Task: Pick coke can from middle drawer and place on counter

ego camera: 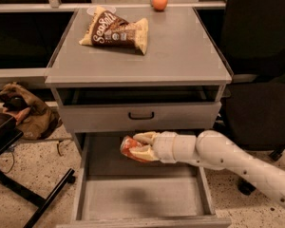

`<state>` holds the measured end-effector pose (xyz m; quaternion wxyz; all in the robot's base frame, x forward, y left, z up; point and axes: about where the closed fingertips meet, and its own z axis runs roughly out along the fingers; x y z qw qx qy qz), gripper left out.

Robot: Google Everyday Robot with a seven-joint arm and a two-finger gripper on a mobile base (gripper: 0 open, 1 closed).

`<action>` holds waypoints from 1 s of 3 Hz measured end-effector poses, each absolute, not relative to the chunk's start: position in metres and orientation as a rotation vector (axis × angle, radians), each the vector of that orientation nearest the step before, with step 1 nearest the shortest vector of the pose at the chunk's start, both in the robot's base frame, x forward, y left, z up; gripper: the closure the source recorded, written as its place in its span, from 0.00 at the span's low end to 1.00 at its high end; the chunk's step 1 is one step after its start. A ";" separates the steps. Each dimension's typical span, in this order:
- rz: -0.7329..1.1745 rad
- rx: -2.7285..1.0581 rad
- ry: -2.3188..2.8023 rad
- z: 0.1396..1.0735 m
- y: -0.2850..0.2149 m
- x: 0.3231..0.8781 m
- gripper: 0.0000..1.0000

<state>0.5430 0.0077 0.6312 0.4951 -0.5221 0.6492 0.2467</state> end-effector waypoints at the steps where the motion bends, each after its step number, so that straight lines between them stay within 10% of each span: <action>1: 0.524 -1.289 1.568 0.708 0.001 0.555 1.00; 3: 0.449 -1.310 1.419 0.835 -0.001 0.588 1.00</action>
Offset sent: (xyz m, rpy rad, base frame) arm 0.0517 -0.0188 0.2401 -0.0853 -0.2017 -0.0032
